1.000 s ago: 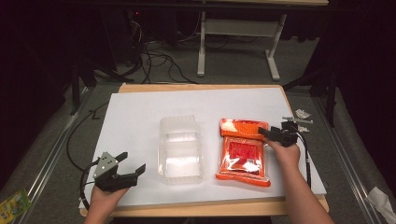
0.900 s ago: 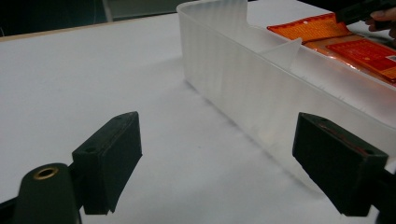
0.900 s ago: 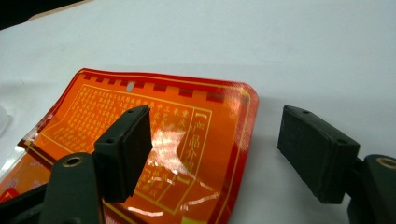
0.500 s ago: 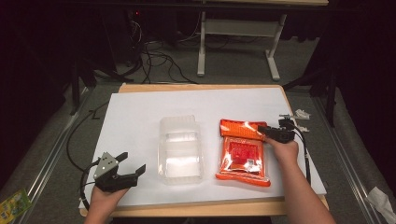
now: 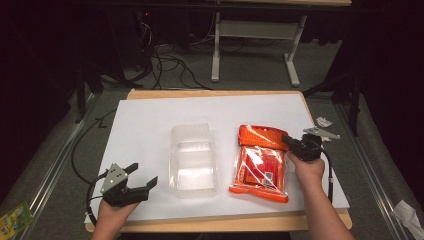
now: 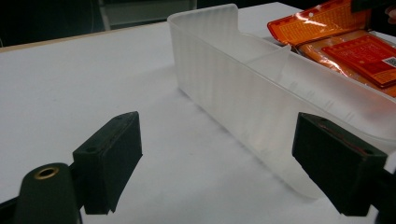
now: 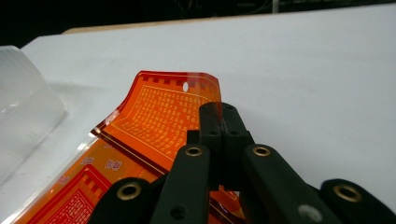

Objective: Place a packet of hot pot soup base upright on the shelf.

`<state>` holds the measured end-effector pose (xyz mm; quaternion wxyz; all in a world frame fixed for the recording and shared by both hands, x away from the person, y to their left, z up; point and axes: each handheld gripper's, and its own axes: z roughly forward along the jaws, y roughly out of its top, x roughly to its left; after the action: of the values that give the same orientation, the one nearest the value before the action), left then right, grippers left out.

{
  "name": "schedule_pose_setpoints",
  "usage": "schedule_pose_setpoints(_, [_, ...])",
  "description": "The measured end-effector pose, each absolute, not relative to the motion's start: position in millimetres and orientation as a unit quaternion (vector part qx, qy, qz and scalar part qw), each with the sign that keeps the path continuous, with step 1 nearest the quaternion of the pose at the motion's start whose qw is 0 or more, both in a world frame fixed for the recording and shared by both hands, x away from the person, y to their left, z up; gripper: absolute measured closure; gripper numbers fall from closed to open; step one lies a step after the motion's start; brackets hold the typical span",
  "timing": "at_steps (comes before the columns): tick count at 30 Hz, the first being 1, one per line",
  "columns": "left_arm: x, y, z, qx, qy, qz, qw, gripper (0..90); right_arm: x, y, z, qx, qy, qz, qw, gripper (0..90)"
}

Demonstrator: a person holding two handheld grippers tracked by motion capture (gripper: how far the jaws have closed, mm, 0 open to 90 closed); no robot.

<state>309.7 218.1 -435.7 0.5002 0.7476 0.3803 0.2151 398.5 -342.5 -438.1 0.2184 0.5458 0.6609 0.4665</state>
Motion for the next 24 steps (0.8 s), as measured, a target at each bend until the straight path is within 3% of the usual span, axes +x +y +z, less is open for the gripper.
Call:
schedule_pose_setpoints(11, [302,207,-426,0.750,0.360,0.224,0.508,17.0,353,-338,-396,0.487,0.647,0.521,0.270,90.0])
schedule_pose_setpoints(24, [295,169,-396,0.748,0.341,0.210,0.529,19.1,332,-326,-371,0.438,0.643,0.565,0.275,90.0])
